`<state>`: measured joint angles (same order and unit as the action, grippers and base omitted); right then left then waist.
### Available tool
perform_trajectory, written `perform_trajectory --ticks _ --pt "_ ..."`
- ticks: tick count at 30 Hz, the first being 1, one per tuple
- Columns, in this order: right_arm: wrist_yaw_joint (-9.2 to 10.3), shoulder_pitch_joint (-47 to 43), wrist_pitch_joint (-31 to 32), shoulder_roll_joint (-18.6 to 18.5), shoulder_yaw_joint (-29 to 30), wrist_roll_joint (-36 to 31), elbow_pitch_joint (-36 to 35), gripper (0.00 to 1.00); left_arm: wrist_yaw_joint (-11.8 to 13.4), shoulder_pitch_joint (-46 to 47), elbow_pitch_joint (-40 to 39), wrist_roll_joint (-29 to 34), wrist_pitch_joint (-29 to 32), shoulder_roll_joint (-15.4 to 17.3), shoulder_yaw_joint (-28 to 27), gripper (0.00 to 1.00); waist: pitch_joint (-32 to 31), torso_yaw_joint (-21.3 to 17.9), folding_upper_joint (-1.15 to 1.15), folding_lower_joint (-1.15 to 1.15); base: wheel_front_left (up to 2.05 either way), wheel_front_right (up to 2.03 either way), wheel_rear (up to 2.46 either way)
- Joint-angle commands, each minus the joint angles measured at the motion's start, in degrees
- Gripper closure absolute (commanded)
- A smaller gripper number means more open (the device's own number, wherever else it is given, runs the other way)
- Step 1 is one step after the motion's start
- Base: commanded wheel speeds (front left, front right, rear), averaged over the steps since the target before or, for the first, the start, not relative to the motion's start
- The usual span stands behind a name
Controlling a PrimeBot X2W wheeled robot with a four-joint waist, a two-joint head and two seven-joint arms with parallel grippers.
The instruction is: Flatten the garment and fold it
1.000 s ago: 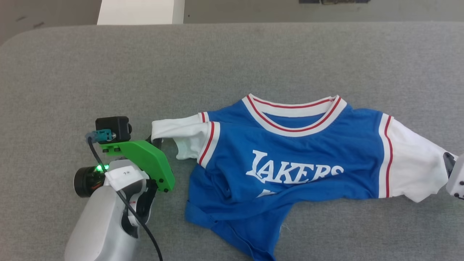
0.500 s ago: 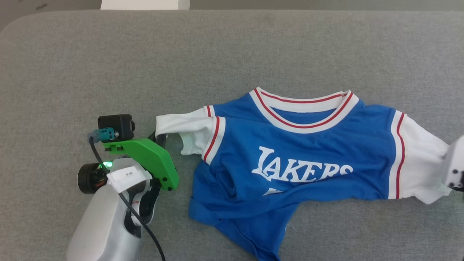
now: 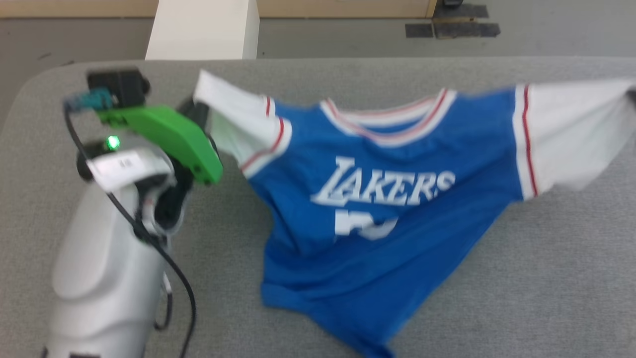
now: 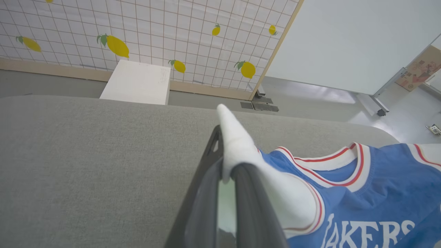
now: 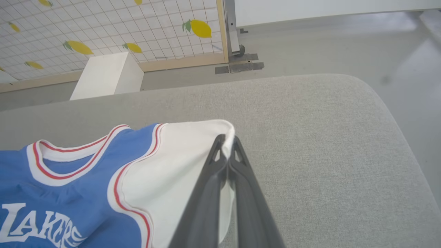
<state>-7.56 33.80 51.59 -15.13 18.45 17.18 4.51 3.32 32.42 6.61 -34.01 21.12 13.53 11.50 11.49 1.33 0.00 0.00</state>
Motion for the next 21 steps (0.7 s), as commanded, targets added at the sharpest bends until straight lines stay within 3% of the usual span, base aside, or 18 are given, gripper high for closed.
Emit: perform_trajectory --ticks 1,9,21 --pt "0.08 2.43 0.15 -0.34 -0.2 0.61 -0.43 1.0 -0.59 2.79 0.75 -0.36 0.21 0.72 -0.44 1.0 -1.41 -0.69 0.0 0.0 0.0 0.0 0.0" --pt "0.08 16.75 -2.06 -0.84 -2.17 -1.09 3.79 1.0 -2.63 19.97 9.48 3.79 -0.41 3.82 0.37 1.0 0.65 -1.41 0.0 0.0 0.0 0.0 0.0" --pt "0.08 45.27 -15.12 3.86 -0.14 -12.19 14.5 1.0 0.42 45.36 21.93 10.6 -7.31 6.29 -0.47 1.0 10.94 -2.51 0.0 0.0 0.0 0.0 0.0"
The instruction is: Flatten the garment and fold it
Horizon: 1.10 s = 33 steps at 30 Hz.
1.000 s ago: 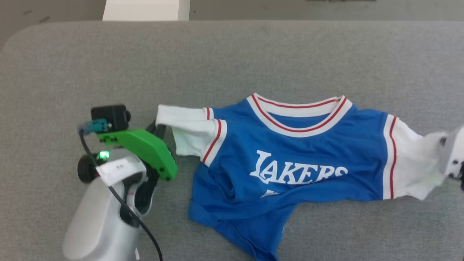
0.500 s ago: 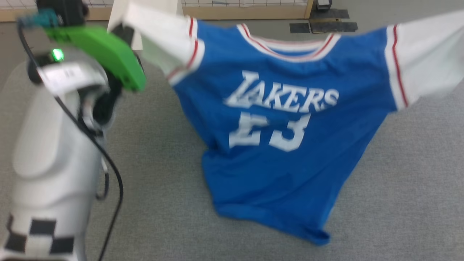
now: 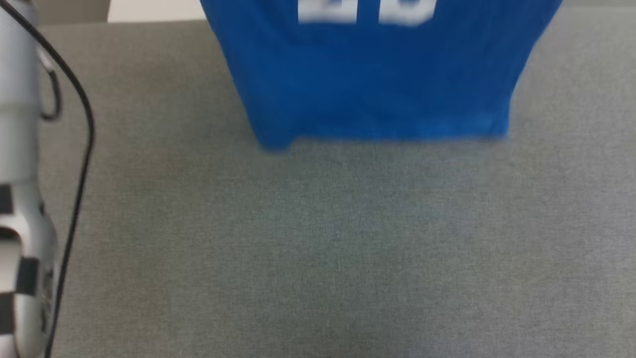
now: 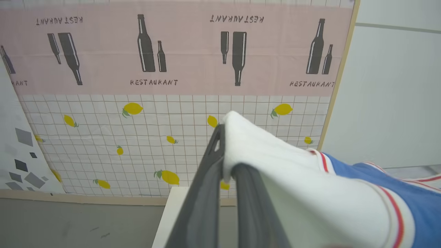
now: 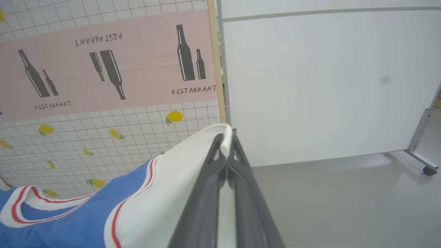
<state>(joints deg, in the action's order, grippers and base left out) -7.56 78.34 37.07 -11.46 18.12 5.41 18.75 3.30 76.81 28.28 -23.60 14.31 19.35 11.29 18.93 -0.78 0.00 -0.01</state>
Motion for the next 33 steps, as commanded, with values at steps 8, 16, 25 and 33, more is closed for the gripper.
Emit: perform_trajectory --ticks 8,16,25,33 --pt "0.08 10.86 -10.19 0.11 -0.04 -2.09 5.69 1.0 1.23 8.64 5.38 0.28 -8.93 0.17 -2.25 1.0 7.87 0.1 0.0 0.01 0.0 0.0 0.0" --pt "0.08 7.97 -12.91 -3.19 -3.99 2.91 8.43 1.0 -1.29 5.16 10.68 -1.77 -12.57 -1.06 -2.22 1.0 9.21 1.8 0.0 0.01 0.0 0.0 0.0" --pt "0.08 -12.78 -16.89 -7.97 -7.23 15.52 5.47 1.0 -6.63 -11.63 14.59 -6.36 -18.04 -4.7 -1.99 1.0 2.18 4.36 0.0 0.01 0.0 0.0 0.0" --pt "0.08 -43.09 -17.65 -6.8 -5.48 23.56 -2.38 1.0 -8.73 -34.85 11.55 -9.66 -18.9 -8.29 0.24 1.0 -7.13 5.44 0.0 0.01 0.0 0.0 0.0"
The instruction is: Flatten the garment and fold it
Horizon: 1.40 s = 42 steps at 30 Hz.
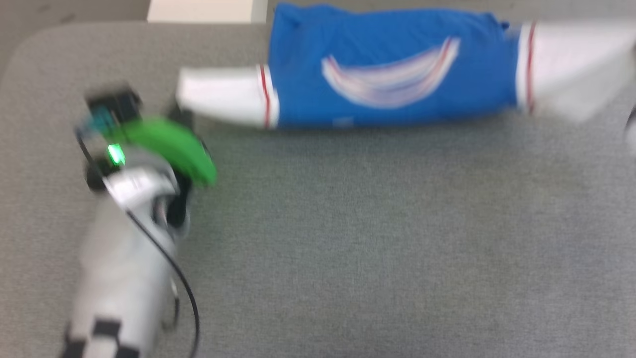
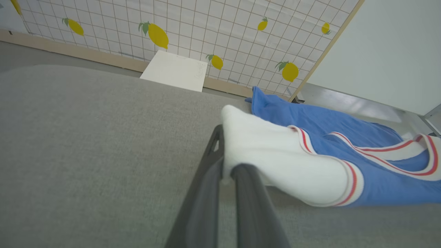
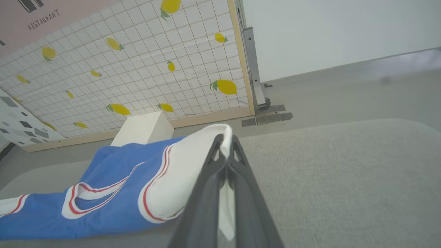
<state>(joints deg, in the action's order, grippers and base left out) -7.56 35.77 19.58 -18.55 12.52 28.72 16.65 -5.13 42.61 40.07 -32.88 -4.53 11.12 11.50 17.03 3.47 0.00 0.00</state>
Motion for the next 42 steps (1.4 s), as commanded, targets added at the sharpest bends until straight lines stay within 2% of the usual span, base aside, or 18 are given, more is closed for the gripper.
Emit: perform_trajectory --ticks 1,6,9,13,18,22,26,34,38,39,40,42 --pt "0.08 -3.89 -0.05 0.93 0.51 0.73 -1.22 1.0 -0.38 -3.27 -0.93 -0.56 -0.05 -0.22 0.33 1.0 -6.17 1.14 0.0 0.0 0.0 0.0 0.0" --pt "0.08 -23.0 3.79 5.45 3.38 2.31 -7.31 1.0 0.58 -18.11 -6.52 -3.14 2.07 -1.33 0.55 1.0 -9.79 1.03 0.0 0.0 0.0 0.0 0.0" --pt "0.08 -30.65 6.42 7.43 4.93 2.29 -10.05 1.0 1.91 -24.68 -9.82 -4.3 4.09 -0.86 0.24 1.0 -11.04 0.57 0.0 0.0 0.0 0.0 0.0" --pt "0.08 -38.53 9.63 8.69 7.11 0.96 -13.27 1.0 4.99 -32.37 -14.39 -4.83 7.74 0.6 -0.03 1.0 -12.66 0.05 0.0 0.0 0.0 0.0 0.0" --pt "0.08 -44.67 12.94 9.44 9.77 -2.18 -16.35 1.0 10.4 -39.72 -20.24 -4.05 11.73 3.27 -0.88 1.0 -14.0 -0.55 0.0 0.0 0.0 0.0 0.0" --pt "0.08 -47.75 16.54 9.67 10.55 -4.75 -17.8 1.0 14.8 -43.51 -24.23 -0.97 14.28 5.76 -0.18 1.0 -14.42 -0.79 0.0 0.0 0.0 0.0 0.0" --pt "0.08 -48.53 19.94 8.67 8.09 -8.41 -18.52 1.0 16.91 -45.48 -27.82 0.83 15.93 6.65 0.95 1.0 -14.2 -0.97 0.0 0.0 0.0 0.0 0.0" --pt "0.08 -43.51 32.01 6.61 -1.74 -16.94 -13.02 1.0 18.38 -46.28 -31.03 1.41 16.42 6.19 1.83 1.0 -13.4 -1.62 0.0 0.0 0.0 0.0 0.0" --pt "0.08 -41.49 34.8 6.85 -3.8 -18.58 -9.93 1.0 18.02 -46.11 -31.34 1.03 15.96 5.84 2.0 1.0 -13.15 -1.12 0.0 0.0 0.0 0.0 0.0" --pt "0.08 -40.98 34.79 6.99 -3.93 -18.65 -9.38 0.32 17.91 -45.97 -31.45 0.9 15.87 5.67 2.1 1.0 -13.08 -0.94 0.0 0.0 0.0 0.0 0.0" --pt "0.08 -40.65 34.51 6.99 -3.92 -18.53 -9.31 0.0 17.84 -45.84 -31.58 0.85 15.8 5.59 2.17 1.0 -12.96 -0.82 0.0 0.0 0.0 0.0 0.0" --pt "0.08 -39.57 34.36 7.59 -1.88 -16.56 -10.65 0.0 17.83 -45.58 -32.03 0.75 15.52 5.44 2.26 1.0 -13.01 -0.69 0.0 0.0 0.0 0.0 0.0"
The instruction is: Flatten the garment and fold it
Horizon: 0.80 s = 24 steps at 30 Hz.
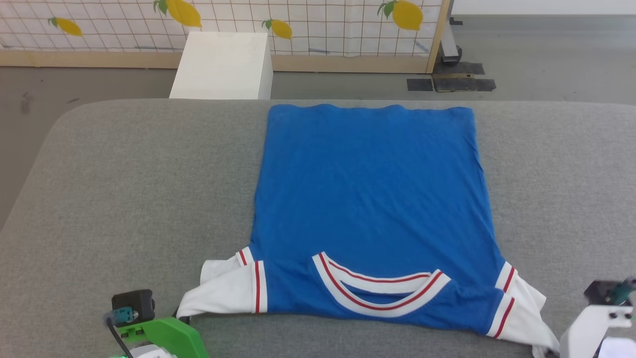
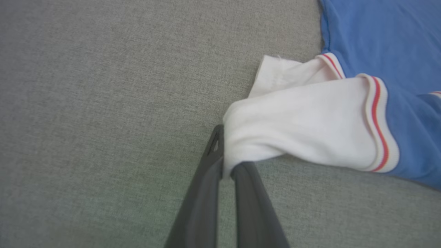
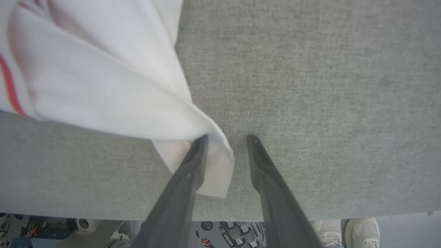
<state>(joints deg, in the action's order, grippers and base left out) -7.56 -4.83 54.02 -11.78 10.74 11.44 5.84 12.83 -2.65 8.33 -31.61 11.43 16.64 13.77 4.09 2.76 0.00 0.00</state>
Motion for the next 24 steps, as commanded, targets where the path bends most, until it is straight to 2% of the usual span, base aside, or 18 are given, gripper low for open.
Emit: perform_trajectory --ticks 1,7,10,14,19,24 --pt "0.08 1.26 -0.15 1.0 0.77 1.52 -0.82 0.0 -0.14 -0.33 -0.5 -0.65 -0.55 -0.15 -0.08 1.0 -0.11 0.0 0.0 0.0 0.0 0.0 0.0" --pt "0.08 3.02 1.4 1.35 6.94 7.9 -11.15 0.0 0.71 -1.21 -2.76 -0.62 -1.43 -0.3 -0.35 1.0 -0.73 -0.92 0.0 0.0 0.0 0.0 0.0" --pt "0.08 5.52 1.75 2.78 10.71 11.25 -16.87 0.0 0.83 -1.56 -4.0 -0.48 -1.89 -0.23 -0.28 1.0 -0.65 -1.3 0.0 0.0 0.0 0.0 0.0" --pt "0.08 11.32 -2.1 5.49 14.61 13.12 -20.83 0.0 0.68 -1.35 -5.35 -0.39 -2.73 -0.27 -0.22 1.0 0.43 -1.27 0.0 0.0 0.0 0.0 0.0" --pt "0.08 18.86 -10.9 5.4 13.17 11.27 -18.16 0.0 0.82 -0.2 -7.04 0.15 -3.49 -0.65 0.27 1.0 3.29 -0.37 0.0 0.0 0.0 0.0 0.0" --pt "0.08 28.58 -18.65 4.35 10.91 7.98 -10.02 0.0 0.88 1.76 -9.9 1.33 -4.71 -1.42 1.39 1.0 8.69 2.1 0.0 0.0 0.0 0.0 0.0"
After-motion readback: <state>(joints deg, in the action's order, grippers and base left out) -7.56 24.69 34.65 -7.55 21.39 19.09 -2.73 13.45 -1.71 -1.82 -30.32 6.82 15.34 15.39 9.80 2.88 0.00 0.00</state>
